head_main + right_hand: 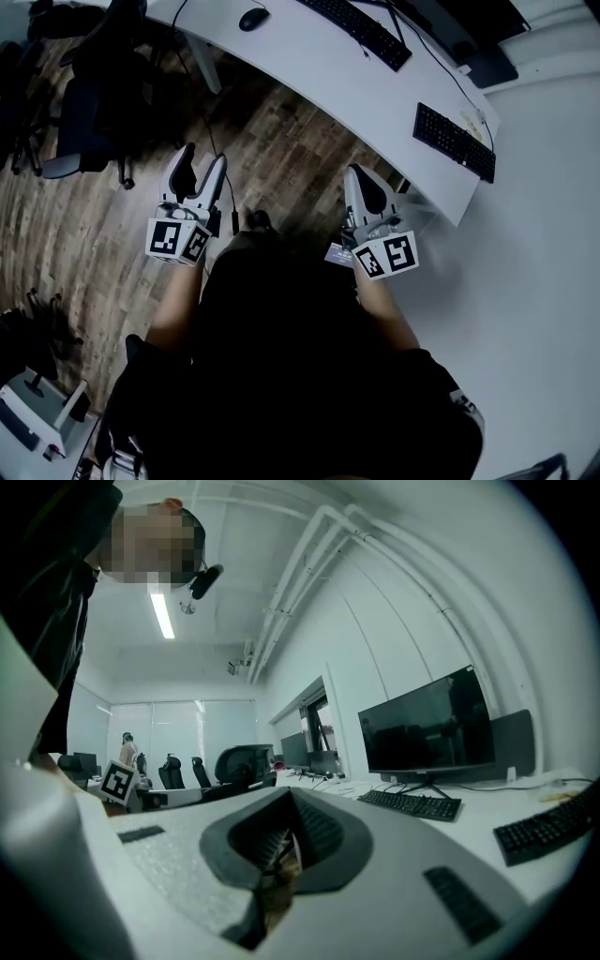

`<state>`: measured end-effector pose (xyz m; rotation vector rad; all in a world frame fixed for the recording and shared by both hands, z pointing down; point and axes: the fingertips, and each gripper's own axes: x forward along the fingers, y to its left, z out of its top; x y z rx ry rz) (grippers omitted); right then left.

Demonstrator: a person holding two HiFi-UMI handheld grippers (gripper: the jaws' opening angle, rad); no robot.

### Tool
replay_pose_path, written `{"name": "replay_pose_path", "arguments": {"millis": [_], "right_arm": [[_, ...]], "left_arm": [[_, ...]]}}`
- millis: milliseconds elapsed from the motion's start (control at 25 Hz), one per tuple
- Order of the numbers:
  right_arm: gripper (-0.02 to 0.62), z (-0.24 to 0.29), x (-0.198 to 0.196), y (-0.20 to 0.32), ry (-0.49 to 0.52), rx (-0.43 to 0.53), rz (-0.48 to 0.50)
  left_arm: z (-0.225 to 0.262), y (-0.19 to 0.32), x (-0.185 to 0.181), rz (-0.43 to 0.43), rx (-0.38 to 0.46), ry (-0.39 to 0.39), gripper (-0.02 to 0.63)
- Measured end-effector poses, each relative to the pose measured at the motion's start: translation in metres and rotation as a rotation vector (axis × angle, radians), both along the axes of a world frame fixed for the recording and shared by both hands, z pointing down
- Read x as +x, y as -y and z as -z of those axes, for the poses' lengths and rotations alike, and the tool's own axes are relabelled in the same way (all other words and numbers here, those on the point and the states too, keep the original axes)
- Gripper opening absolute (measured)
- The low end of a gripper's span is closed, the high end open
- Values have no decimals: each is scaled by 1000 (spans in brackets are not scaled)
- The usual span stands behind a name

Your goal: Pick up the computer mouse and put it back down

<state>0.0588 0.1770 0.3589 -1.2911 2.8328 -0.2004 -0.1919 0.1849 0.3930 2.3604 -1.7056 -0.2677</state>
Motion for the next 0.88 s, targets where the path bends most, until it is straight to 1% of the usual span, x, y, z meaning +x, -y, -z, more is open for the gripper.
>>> {"name": "replay_pose_path", "arguments": {"millis": [120, 240, 320, 480, 640, 880], "right_arm": [[3, 1, -4, 15, -5, 12, -20], [3, 5, -1, 30, -5, 52, -43], [3, 8, -1, 39, -4, 79, -47], [3, 12, 0, 66, 12, 99, -42], [3, 8, 5, 101, 28, 96, -45], [3, 1, 11, 174, 56, 93, -57]], "left_arm": [[-7, 18, 0, -21, -11, -5, 245], [-13, 36, -1, -32, -13, 4, 245], [-14, 48, -5, -29, -12, 3, 245], [-10, 77, -14, -10, 4, 15, 245], [-8, 110, -14, 0, 3, 35, 245], [-9, 177, -10, -9, -20, 63, 245]]}}
